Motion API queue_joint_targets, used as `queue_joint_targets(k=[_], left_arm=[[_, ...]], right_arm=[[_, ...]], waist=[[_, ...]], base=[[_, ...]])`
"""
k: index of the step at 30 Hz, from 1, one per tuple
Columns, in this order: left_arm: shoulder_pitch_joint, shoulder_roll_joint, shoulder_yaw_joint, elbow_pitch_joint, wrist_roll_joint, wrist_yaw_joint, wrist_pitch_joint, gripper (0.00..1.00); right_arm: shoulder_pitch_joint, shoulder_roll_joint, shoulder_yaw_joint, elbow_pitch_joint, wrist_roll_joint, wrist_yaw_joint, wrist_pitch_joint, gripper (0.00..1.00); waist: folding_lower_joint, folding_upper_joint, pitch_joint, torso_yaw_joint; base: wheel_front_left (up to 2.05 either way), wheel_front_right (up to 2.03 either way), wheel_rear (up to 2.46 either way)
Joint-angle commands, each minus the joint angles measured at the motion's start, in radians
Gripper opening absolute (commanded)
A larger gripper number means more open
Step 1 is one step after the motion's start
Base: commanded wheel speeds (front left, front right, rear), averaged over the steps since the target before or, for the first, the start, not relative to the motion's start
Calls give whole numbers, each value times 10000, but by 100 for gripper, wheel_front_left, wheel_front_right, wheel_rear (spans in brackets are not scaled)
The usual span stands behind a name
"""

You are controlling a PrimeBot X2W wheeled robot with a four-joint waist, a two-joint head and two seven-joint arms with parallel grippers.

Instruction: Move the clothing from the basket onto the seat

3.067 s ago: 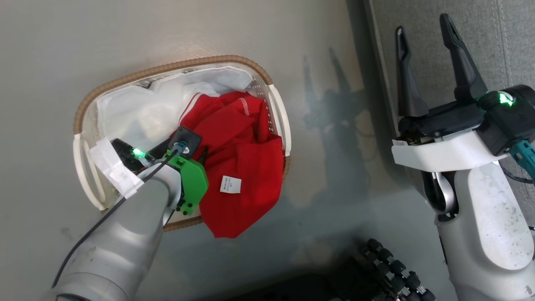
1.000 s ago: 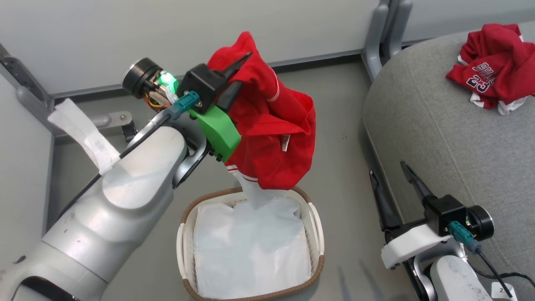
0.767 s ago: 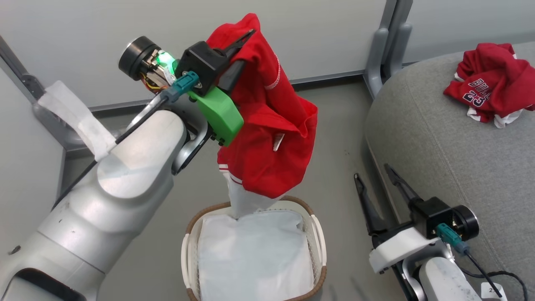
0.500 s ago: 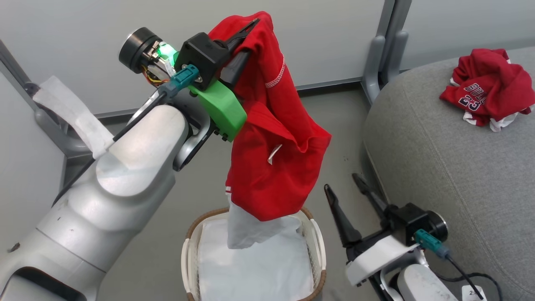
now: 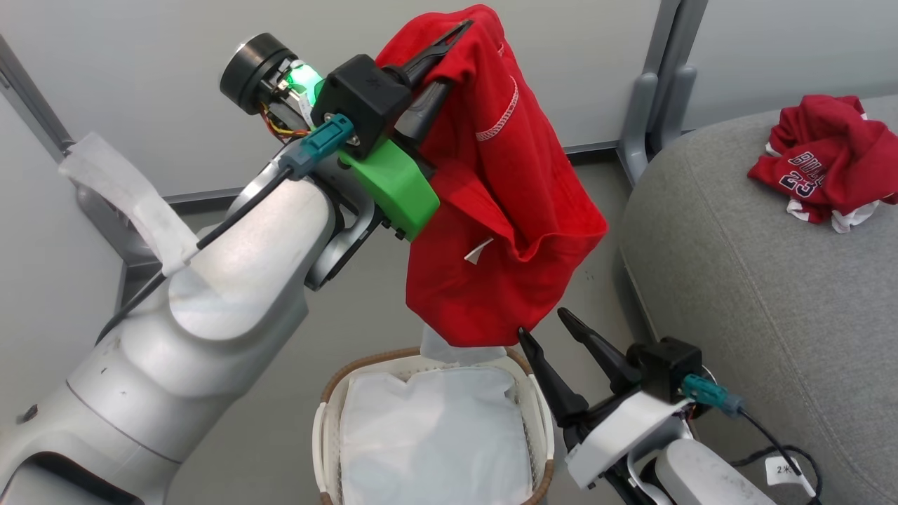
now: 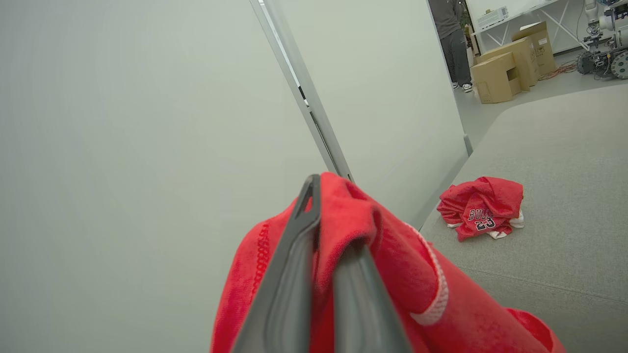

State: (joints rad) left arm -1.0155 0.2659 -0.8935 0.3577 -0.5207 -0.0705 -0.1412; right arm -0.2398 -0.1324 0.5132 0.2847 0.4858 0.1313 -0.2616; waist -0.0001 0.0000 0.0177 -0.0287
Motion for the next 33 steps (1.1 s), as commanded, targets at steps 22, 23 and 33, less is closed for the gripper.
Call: queue_joint_targets(k=[22, 23, 33], left_arm=[[108, -51, -251, -433, -235, 180, 201, 0], [134, -56, -257, -456, -262, 189, 198, 0], [601, 246, -161, -318, -579, 392, 219, 0]], right_arm=[[-3078, 81, 2095, 1071, 2092, -11, -51, 36], [-3154, 114, 2017, 1218, 1899, -11, -52, 14], [-3260, 443, 1041, 1502, 824, -11, -52, 0]], waist=[[1, 0, -64, 579], [1, 0, -74, 621], [1, 0, -153, 751]], base=[[0, 0, 0], [0, 0, 0], [0, 0, 0]])
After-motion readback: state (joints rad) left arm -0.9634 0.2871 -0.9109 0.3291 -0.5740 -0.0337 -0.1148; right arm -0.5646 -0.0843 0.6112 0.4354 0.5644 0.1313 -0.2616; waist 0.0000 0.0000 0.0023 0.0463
